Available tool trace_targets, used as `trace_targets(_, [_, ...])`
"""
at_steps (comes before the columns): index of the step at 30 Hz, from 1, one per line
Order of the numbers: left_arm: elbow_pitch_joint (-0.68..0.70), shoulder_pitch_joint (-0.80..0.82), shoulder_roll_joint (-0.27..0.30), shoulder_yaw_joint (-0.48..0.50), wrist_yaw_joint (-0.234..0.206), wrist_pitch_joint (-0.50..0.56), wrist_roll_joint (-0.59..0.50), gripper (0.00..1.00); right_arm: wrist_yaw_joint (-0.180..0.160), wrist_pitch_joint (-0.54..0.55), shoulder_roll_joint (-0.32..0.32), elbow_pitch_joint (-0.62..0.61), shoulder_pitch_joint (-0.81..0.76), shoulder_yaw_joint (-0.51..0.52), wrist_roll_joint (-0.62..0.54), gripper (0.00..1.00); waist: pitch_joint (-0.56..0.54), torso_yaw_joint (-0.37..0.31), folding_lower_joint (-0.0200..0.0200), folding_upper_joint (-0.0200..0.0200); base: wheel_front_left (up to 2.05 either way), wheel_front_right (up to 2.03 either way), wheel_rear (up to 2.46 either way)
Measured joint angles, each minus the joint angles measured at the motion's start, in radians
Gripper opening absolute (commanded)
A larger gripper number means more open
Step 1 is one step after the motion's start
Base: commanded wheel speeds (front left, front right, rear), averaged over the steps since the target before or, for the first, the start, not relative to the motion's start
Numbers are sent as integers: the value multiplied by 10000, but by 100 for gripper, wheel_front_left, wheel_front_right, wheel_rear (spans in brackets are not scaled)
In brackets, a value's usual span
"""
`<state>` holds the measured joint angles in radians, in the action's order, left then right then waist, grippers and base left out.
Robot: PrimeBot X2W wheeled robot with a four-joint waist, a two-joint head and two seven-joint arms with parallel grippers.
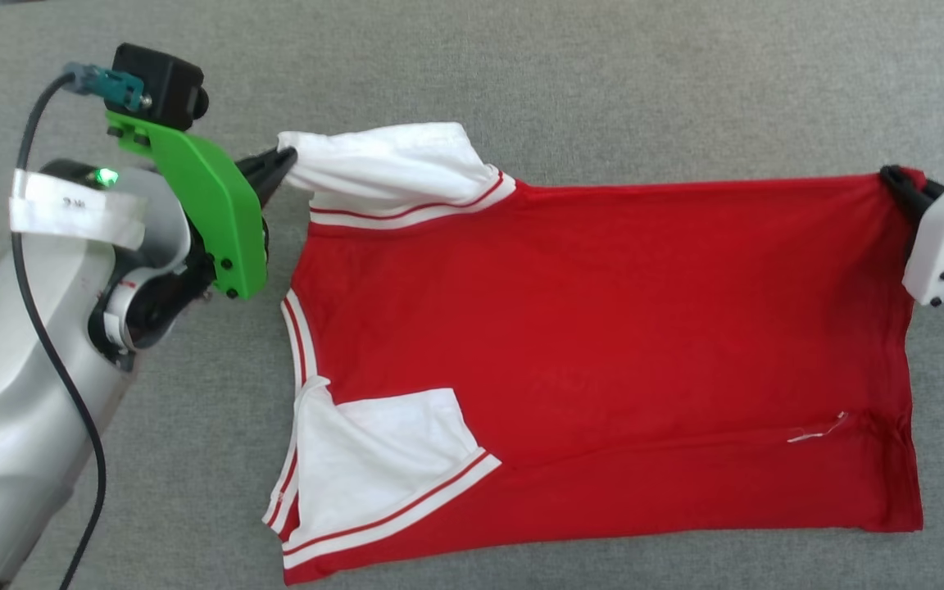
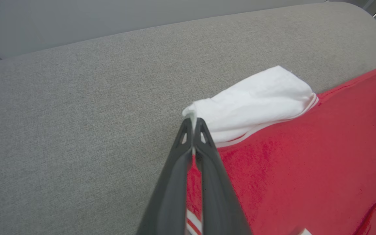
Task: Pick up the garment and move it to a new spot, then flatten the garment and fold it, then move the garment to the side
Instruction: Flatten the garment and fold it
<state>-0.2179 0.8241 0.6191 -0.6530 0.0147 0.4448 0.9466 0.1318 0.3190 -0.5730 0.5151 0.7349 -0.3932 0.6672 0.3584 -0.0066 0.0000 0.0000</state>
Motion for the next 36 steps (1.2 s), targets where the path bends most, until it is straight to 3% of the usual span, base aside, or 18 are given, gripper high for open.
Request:
trace_targets(9, [249, -1161, -111, -190, -35, -485, 211, 0, 0, -1122, -155, -198, -1483, 334, 709, 0, -948, 257, 0, 0, 0, 0, 0])
trace_targets(16, [899, -2456, -100, -286, -355, -892, 307, 0, 0, -1641, -477, -782, -2828, 610, 1279, 0, -1586, 518, 0, 0, 0, 0, 0])
trace_targets(25, [1620, -4535, 236, -905, -642, -1049, 491, 0, 0, -1661, -663, -2197, -5217, 1122, 1580, 0, -1982, 890, -1, 0, 0, 0, 0])
trace_targets(36, [1480, -5191, 257, -1187, -690, -1080, 579, 0, 0, -1499, -746, -2970, -6386, 1229, 1129, 0, -2054, 851, -1, 0, 0, 0, 0])
